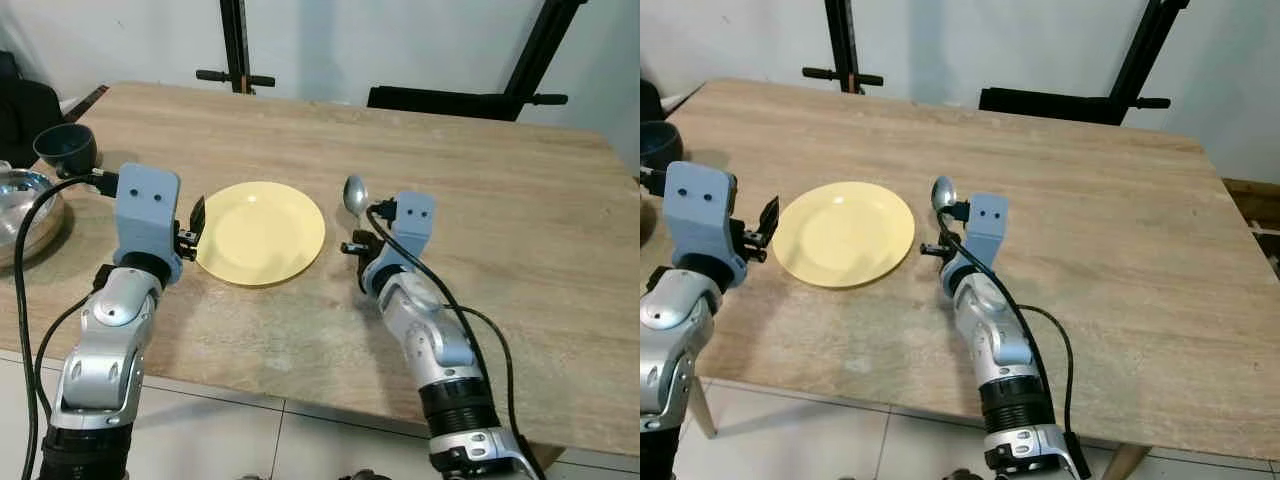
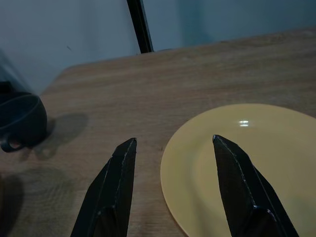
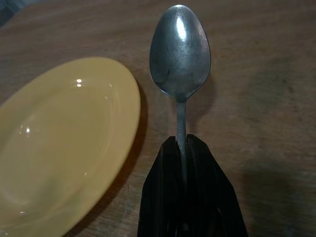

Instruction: Setting the table

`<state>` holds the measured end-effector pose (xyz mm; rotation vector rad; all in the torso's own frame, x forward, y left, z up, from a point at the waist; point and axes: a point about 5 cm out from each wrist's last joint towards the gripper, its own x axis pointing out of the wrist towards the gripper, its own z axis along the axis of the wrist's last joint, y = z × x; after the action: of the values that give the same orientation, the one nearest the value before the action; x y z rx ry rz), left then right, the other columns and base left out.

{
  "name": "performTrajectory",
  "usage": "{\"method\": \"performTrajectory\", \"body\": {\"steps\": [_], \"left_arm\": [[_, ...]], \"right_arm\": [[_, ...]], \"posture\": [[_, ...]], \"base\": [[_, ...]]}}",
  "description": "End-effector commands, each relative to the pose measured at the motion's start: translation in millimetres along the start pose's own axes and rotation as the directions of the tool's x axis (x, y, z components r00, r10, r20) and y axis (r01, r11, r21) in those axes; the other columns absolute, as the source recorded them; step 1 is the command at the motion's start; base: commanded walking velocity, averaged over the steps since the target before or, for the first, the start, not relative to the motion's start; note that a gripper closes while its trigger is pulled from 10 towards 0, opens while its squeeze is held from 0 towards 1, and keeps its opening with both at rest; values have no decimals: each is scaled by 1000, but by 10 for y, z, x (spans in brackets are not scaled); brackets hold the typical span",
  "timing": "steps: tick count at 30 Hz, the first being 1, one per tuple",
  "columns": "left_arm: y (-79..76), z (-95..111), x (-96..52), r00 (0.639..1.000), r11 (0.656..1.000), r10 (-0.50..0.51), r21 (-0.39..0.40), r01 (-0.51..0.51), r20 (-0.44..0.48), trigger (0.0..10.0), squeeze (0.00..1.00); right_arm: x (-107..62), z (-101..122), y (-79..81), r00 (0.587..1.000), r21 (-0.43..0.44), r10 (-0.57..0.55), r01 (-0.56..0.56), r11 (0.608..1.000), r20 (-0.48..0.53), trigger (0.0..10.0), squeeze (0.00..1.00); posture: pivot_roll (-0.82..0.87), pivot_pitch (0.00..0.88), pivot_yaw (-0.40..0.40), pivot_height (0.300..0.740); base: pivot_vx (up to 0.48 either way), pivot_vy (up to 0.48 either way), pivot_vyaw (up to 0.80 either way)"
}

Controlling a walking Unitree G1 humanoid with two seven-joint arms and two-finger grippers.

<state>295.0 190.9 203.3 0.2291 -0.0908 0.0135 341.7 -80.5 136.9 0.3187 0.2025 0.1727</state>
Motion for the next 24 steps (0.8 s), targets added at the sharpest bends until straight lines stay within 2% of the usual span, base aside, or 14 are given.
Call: {"method": "performTrajectory", "body": {"steps": [1, 6, 14, 15, 16, 17, 20, 23, 24], "left_arm": [[20, -11, -31, 1000, 1000, 14, 0, -14, -11, 10000, 0], [20, -11, -31, 1000, 1000, 13, -1, -13, -13, 10000, 0], [-17, -3, -5, 1000, 1000, -1, -5, 1, -14, 10000, 0], [-32, 1, 4, 1000, 1000, -5, -9, 5, -12, 10000, 0], [-38, 0, 5, 1000, 1000, -6, -10, 6, -12, 10000, 0], [-38, 0, 5, 1000, 1000, -6, -10, 6, -12, 10000, 0], [-73, -11, 2, 1000, 1000, -19, -11, 19, -14, 10000, 0], [-146, -22, 0, 999, 999, -50, -13, 50, -17, 10000, 0], [-146, -22, 0, 999, 999, -50, -13, 50, -17, 10000, 0]], "right_arm": [[1, -64, -57, 999, 13, -35, 35, 999, -22, 10000, 1000], [5, -66, -84, 999, 25, -51, 51, 998, -14, 10000, 1000], [-6, 56, -107, 997, 69, -56, 52, 996, 57, 10000, 1000], [-80, 231, -133, 988, 109, -36, 20, 994, 150, 10000, 0], [-126, 306, -141, 981, 120, -21, -2, 993, 192, 10000, 0], [-126, 306, -141, 981, 120, -21, -2, 993, 192, 10000, 0], [-302, 516, -192, 948, 128, 13, -56, 990, 317, 10000, 0], [-510, 669, -260, 903, 49, 22, -48, 998, 429, 10000, 0], [-510, 669, -260, 903, 49, 22, -48, 998, 429, 10000, 0]], "posture": [[77, 43, 11, 740], [76, 44, 13, 740], [60, 44, 22, 740], [54, 41, 20, 740], [51, 40, 20, 740], [51, 40, 20, 740], [44, 40, 22, 740], [33, 39, 28, 740], [33, 39, 28, 740]], "base": [[0, 0, 0], [0, 0, 0], [0, 0, 0], [0, 0, 0], [0, 0, 0], [0, 0, 0], [0, 0, 0], [0, 0, 0], [0, 0, 0]]}}
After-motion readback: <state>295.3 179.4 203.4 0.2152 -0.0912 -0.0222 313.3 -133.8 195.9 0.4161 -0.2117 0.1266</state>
